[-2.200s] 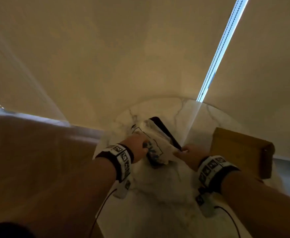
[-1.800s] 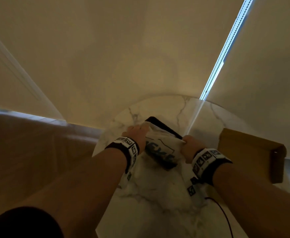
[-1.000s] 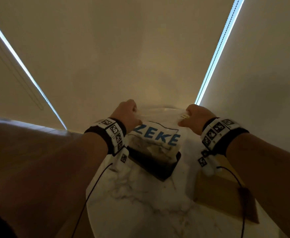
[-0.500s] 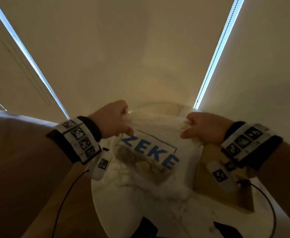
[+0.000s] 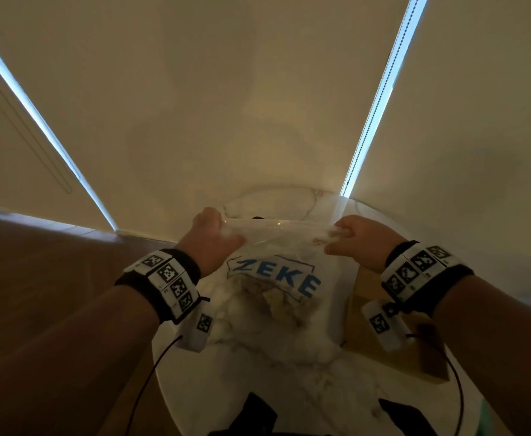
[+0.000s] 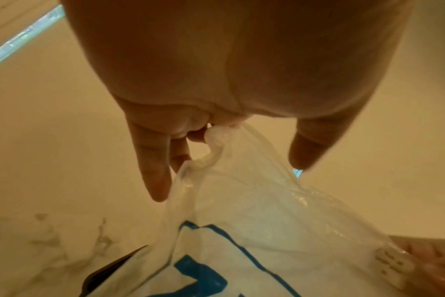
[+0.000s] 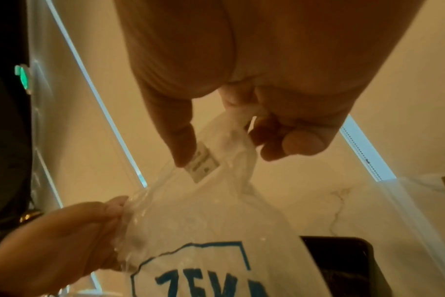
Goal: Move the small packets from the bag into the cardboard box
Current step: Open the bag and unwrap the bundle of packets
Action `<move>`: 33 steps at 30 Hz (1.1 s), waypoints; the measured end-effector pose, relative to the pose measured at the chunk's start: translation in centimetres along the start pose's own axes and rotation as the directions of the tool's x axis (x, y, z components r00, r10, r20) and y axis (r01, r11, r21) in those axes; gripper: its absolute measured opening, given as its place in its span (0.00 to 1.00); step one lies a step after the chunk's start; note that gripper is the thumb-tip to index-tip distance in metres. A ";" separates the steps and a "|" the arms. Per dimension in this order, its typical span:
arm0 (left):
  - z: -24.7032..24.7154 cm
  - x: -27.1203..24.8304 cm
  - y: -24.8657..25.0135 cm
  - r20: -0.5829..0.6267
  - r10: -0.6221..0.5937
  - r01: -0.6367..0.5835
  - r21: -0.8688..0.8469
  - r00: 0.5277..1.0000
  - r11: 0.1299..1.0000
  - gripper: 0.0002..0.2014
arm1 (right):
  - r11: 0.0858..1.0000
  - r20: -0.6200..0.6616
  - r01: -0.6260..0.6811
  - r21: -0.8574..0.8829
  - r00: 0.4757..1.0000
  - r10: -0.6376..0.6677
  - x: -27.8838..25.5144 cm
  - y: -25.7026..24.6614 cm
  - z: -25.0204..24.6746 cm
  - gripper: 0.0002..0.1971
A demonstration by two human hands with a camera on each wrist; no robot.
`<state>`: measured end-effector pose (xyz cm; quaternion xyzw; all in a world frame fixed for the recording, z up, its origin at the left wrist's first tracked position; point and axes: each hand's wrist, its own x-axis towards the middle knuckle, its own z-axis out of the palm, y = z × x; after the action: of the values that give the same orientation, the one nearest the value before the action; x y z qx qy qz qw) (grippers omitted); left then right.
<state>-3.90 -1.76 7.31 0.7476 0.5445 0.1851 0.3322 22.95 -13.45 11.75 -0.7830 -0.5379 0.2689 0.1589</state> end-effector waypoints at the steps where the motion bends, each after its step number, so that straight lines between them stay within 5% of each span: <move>1: 0.0 0.0 -0.2 -0.026 -0.003 0.002 -0.046 1.000 0.999 0.15 | 0.999 -0.004 -0.001 0.040 1.000 0.001 -0.3 0.4 -0.2 0.12; 7: 0.0 -0.9 0.9 -0.132 0.044 -0.033 0.088 0.990 0.996 0.09 | 0.933 -0.217 0.049 0.358 0.976 0.032 -1.6 1.0 0.4 0.02; 10: -0.8 -2.0 3.4 -0.190 0.122 -0.072 0.251 0.974 0.965 0.23 | 0.908 -0.301 0.088 0.410 0.953 0.043 -1.7 0.4 0.6 0.05; 13: -1.3 -3.5 7.8 -0.151 0.463 -0.405 0.301 0.873 0.863 0.25 | 0.905 -0.327 0.113 0.410 0.945 0.030 -2.2 -0.5 0.7 0.05; 15: -0.5 -4.1 10.6 -0.049 0.578 -0.552 0.235 0.815 0.800 0.21 | 0.878 -0.286 0.133 0.460 0.958 0.004 -2.7 -1.3 1.0 0.09; 20: 2.6 -3.3 13.3 0.172 0.490 -0.519 0.273 0.855 0.810 0.16 | 0.851 -0.237 0.156 0.502 0.971 -0.038 -3.1 -2.2 1.6 0.07; 26: 3.3 -3.0 12.6 0.207 0.452 -0.492 0.230 0.868 0.840 0.11 | 0.869 -0.234 0.141 0.474 0.972 -0.030 -3.5 -1.8 1.3 0.02; 33: 2.6 -3.2 12.4 0.202 0.526 -0.560 0.187 0.826 0.807 0.09 | 0.914 -0.352 0.148 0.378 0.936 -0.006 -3.6 -1.5 1.2 0.04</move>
<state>5.28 -7.82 14.39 0.9174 0.3008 0.1530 0.2107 20.09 -16.26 12.51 -0.7468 -0.4666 0.2253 0.4169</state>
